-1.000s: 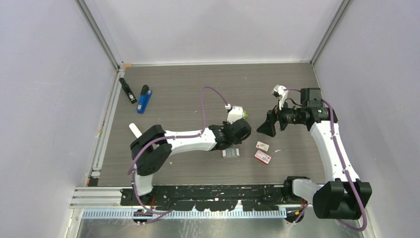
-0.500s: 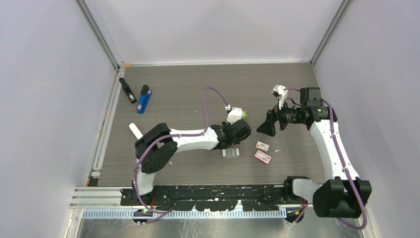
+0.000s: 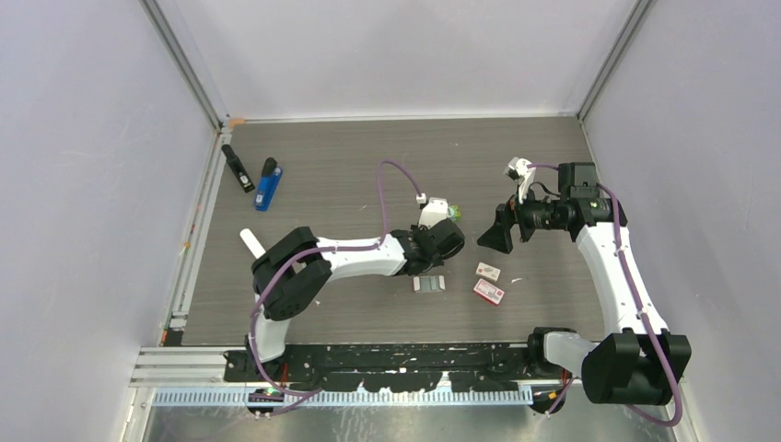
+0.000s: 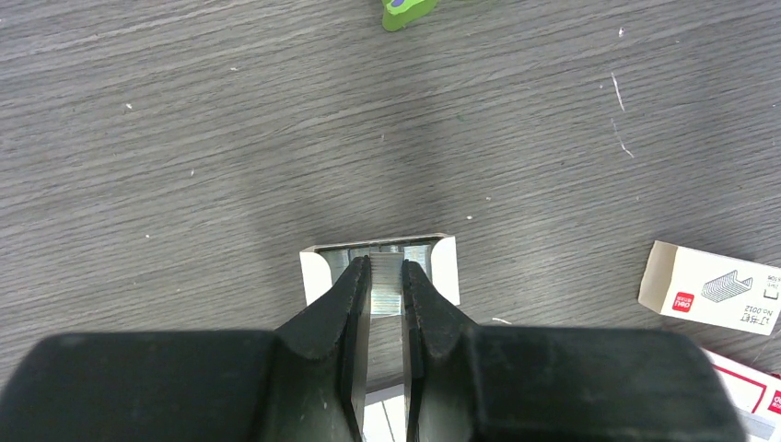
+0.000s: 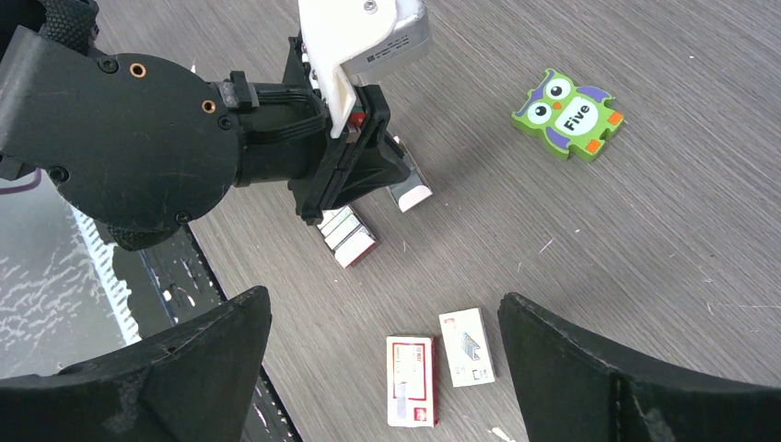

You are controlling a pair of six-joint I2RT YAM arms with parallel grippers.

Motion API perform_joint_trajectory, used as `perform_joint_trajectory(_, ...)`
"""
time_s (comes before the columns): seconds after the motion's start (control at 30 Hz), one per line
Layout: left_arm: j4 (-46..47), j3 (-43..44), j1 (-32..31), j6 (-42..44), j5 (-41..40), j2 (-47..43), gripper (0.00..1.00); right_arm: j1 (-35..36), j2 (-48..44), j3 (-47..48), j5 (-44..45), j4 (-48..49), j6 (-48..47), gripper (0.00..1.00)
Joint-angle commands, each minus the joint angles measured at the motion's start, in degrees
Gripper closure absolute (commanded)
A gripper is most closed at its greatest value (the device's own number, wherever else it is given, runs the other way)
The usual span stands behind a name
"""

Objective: Unload the staples from the stapler
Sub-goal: Place the staple in the staple box.

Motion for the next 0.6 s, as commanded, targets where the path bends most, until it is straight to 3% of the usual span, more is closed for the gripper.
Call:
perform_joint_trajectory(0.0,0.00,1.36,0.37,0.34,-0.49,0.33,0.91,0.28,0.04,2.39,-6.70,-11.32,-15.21,0.03)
perform_joint_trajectory(0.57,-0.17,1.62,0.39,-0.20,0.12,1.35,0.89,0.28,0.05,2.34,-6.74,-11.56,-15.47,0.03)
